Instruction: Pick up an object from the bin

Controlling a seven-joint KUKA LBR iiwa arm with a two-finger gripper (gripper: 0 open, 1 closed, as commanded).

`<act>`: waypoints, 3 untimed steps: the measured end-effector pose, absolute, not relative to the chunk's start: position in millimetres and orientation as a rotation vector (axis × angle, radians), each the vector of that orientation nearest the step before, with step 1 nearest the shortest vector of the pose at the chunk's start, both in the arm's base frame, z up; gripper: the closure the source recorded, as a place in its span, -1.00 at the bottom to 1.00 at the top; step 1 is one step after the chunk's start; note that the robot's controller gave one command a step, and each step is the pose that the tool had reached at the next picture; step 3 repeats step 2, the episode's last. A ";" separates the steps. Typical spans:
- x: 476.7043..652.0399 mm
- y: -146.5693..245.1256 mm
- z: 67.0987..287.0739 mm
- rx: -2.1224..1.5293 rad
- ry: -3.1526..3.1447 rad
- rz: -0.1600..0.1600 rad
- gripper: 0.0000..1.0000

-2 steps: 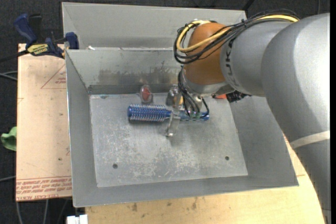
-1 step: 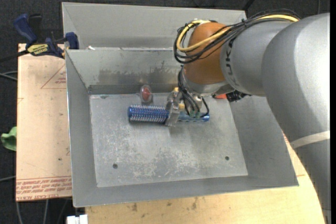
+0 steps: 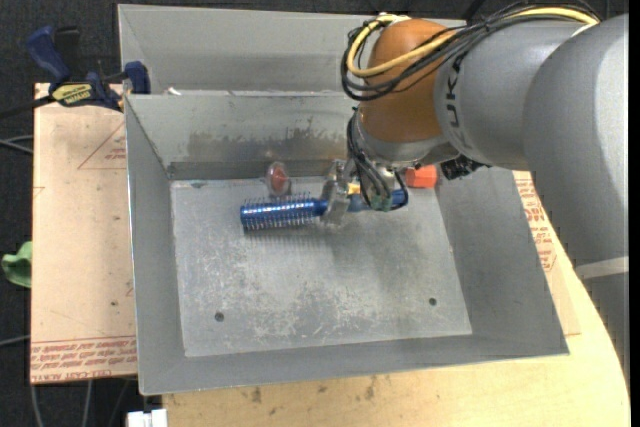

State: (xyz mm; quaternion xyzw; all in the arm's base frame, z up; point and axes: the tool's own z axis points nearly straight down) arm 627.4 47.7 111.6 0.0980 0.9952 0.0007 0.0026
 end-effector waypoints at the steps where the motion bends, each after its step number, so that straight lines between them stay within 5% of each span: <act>1: 627.9 47.9 134.6 0.305 3.123 0.002 1.00; 2: 629.4 47.9 198.7 0.302 3.119 0.003 1.00; 3: 629.4 47.9 198.7 0.302 3.119 0.003 1.00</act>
Offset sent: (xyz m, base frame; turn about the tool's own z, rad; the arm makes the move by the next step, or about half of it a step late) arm -0.0001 0.0001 0.0226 0.0000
